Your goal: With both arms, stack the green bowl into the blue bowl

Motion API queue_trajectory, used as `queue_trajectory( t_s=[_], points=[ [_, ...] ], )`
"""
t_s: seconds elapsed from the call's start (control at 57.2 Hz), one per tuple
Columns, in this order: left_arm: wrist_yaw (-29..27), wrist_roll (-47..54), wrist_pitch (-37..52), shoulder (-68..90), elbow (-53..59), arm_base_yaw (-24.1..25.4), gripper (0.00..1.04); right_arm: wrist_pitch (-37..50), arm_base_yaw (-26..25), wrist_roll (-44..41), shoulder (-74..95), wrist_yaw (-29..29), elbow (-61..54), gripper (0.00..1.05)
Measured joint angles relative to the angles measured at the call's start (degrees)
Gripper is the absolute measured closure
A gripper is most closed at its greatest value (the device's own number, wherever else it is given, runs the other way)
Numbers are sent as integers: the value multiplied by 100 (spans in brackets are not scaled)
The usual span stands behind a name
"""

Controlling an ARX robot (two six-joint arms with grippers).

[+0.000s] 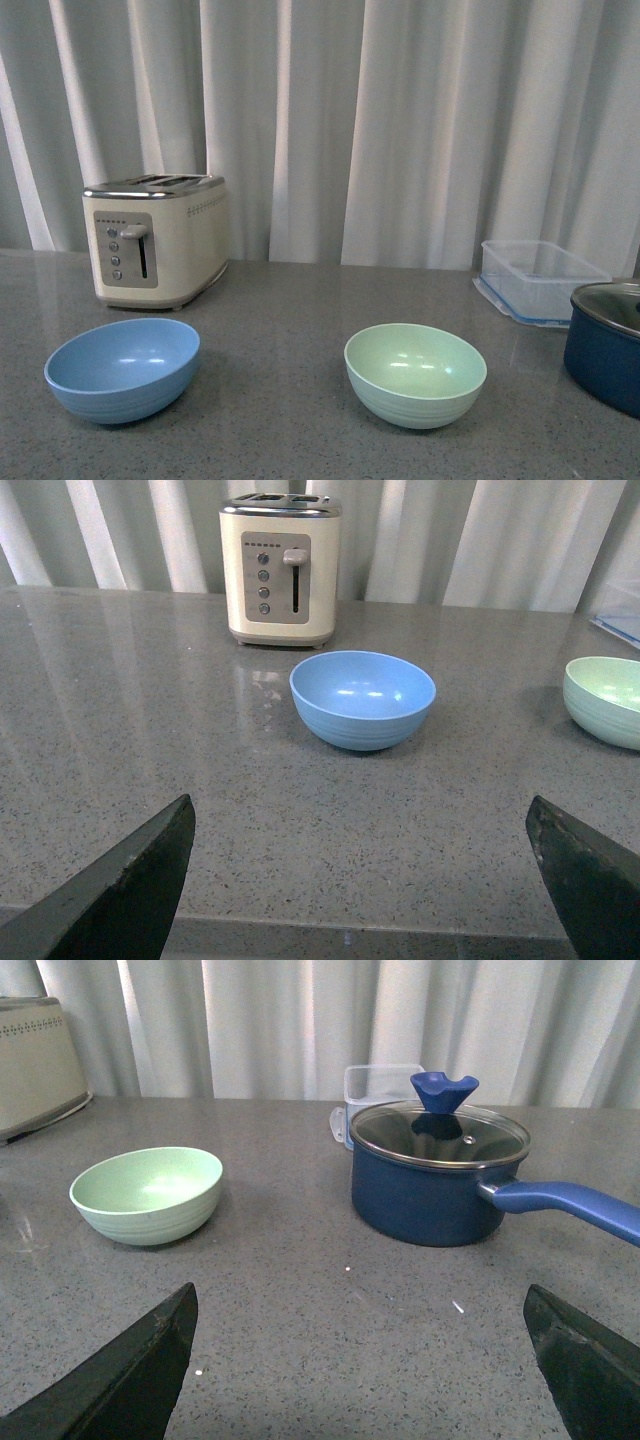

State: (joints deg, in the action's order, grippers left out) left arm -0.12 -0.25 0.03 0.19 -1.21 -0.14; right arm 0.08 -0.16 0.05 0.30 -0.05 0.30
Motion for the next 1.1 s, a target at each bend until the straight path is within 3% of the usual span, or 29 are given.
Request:
queue_trajectory(
  t_s=[0.332,0.35,0.42,0.472,0.542,0.769,0.874,1.102],
  points=[
    [0,0,0,0,0,0,7,2,0,0,0,0,0,10],
    [-118,-48,-94,76,-28,-50,7,2,0,0,0,0,0,10],
    [-2400,-1215,-2127,1698,-981,-463,7,0,0,0,0,2,0,10],
    [-2953,-1532,-2332,2575,-1257,-273,7,2,0,-2,-7,-20,0,10],
    [-2914,-1652,-1934,3368,-1486,44,7,-2,0,0,-7,-13,0,10],
    [-1692,-1305,-354,5545,-2675,616,7,-4,0,0,-7,-2,0,10],
    [-1274,-1113,-234,6452,-3373,651,7,-4,0,0,-7,-2,0,10],
    [-1217,-990,-15,7879,-4553,417,7,-4,0,0,-7,-2,0,10]
  ],
)
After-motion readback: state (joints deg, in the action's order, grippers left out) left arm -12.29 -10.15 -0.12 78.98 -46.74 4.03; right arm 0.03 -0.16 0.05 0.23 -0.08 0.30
